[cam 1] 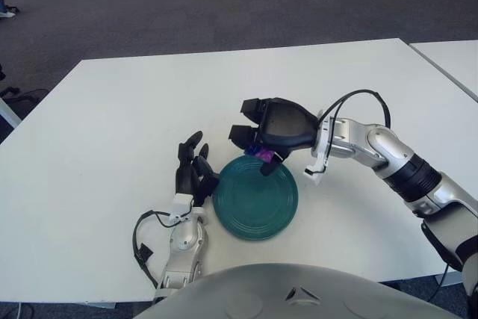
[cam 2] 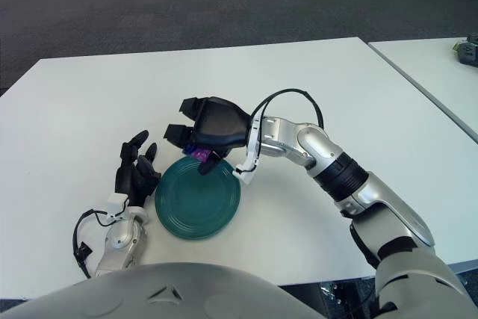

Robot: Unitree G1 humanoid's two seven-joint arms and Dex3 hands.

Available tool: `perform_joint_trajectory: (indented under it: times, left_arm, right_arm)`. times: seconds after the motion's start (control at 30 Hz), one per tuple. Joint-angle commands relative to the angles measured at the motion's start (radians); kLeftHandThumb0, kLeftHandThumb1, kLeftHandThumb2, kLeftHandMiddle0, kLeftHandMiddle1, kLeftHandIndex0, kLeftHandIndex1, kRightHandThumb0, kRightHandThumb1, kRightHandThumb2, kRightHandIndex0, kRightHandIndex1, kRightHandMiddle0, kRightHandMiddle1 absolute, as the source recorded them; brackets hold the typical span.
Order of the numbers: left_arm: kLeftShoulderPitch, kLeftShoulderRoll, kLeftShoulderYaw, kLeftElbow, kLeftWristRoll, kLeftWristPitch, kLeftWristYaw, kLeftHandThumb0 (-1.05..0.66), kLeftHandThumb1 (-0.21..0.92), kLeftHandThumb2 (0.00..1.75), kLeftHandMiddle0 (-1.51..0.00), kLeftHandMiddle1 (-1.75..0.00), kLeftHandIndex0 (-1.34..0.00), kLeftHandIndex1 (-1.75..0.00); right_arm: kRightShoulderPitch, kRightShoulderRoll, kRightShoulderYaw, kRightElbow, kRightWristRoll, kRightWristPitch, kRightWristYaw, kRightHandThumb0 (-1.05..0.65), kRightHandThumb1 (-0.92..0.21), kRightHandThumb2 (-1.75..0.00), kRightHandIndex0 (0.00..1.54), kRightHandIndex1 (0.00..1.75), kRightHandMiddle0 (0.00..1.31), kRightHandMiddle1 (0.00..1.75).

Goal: Put the gum into the plate.

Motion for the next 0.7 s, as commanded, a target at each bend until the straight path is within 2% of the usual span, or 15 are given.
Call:
perform_joint_trajectory:
  times: [0.0, 0.13, 0.27, 0.47, 0.67]
  left_arm:
    - [0.015, -0.061, -0.015, -0.025, 0.022, 0.014, 0.026, -0.87, 0.92, 1.02, -0.53, -0.02, -0.14, -0.89]
    - [0.015, -0.058, -0.02, -0.032, 0.033, 0.032, 0.035, -0.88, 0.92, 1.04, -0.54, -0.02, -0.13, -0.89]
    - [0.009, -0.057, -0.019, -0.029, 0.038, 0.041, 0.042, -0.88, 0.92, 1.05, -0.52, -0.02, -0.12, -0.88]
    - [-0.013, -0.059, -0.006, -0.006, 0.011, 0.043, 0.032, -0.89, 0.92, 1.06, -0.54, -0.03, -0.13, -0.9]
    - [-0.034, -0.056, 0.005, 0.03, -0.015, 0.016, 0.024, -0.91, 0.92, 1.06, -0.55, -0.03, -0.15, -0.91]
  right_arm:
    - [0.048, -0.011, -0.023, -0.056, 0.036, -0.025, 0.049, -0.48, -0.86, -0.65, 1.17, 1.75, 0.93, 1.75]
    - [0.093, -0.019, -0.039, -0.091, 0.072, -0.043, 0.101, -0.47, -0.87, -0.63, 1.1, 1.75, 0.9, 1.75]
    - [0.108, -0.017, -0.039, -0.087, 0.087, -0.076, 0.145, -0.47, -0.89, -0.6, 1.06, 1.75, 0.87, 1.75]
    - [0.082, 0.015, -0.003, -0.014, 0.066, -0.159, 0.181, -0.46, -0.88, -0.59, 1.04, 1.75, 0.81, 1.75]
    - [0.075, 0.023, 0.011, 0.027, 0.114, -0.222, 0.235, -0.46, -0.89, -0.59, 1.07, 1.75, 0.81, 1.75]
